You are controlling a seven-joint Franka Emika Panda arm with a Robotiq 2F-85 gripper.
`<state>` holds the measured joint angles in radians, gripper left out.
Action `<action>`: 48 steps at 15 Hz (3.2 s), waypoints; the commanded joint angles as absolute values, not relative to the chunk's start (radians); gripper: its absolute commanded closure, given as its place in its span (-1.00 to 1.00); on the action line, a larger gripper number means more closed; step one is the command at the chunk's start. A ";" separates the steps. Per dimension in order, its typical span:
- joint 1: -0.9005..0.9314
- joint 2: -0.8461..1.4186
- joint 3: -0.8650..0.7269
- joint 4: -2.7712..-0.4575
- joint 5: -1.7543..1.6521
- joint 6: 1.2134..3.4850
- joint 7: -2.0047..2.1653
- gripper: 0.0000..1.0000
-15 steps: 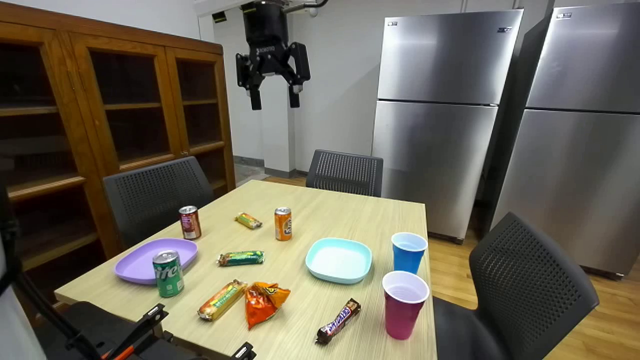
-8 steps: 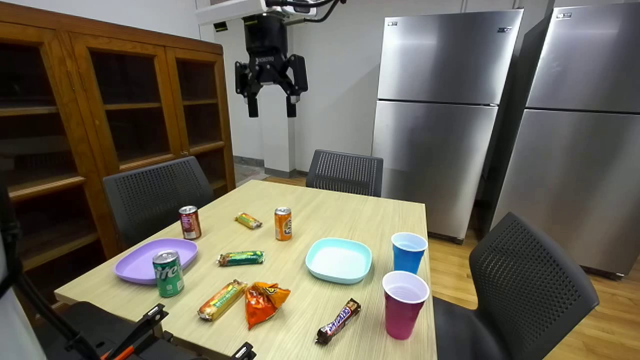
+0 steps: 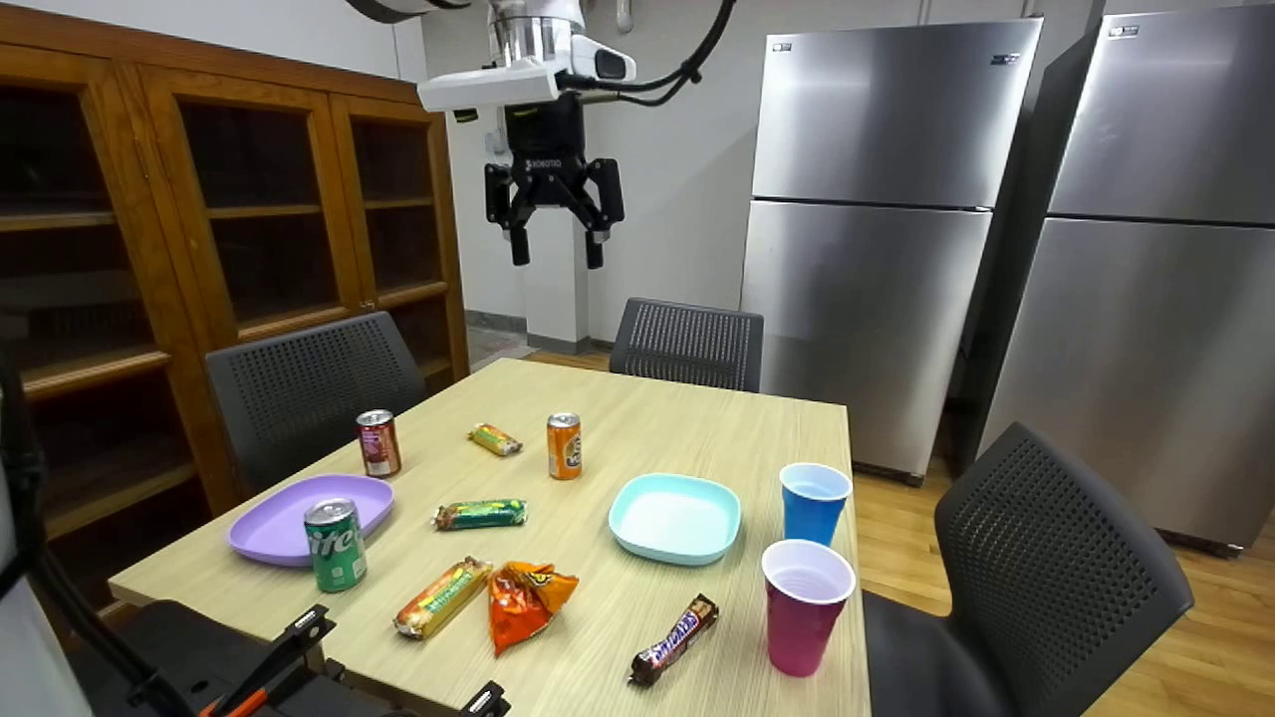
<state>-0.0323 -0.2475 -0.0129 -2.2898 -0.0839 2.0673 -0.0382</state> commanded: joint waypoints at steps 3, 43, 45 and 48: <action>-0.037 -0.199 -0.039 -2.315 -0.082 2.173 -0.080 -1.00; -0.106 -0.004 -0.122 -2.445 -0.166 2.296 -0.056 -1.00; -0.109 0.031 -0.127 -2.451 -0.156 2.329 -0.073 -1.00; -0.115 0.094 -0.137 -2.454 -0.160 2.414 -0.040 -1.00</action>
<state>-0.0986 0.0422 -0.1319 -2.4543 -0.1472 2.3409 -0.0530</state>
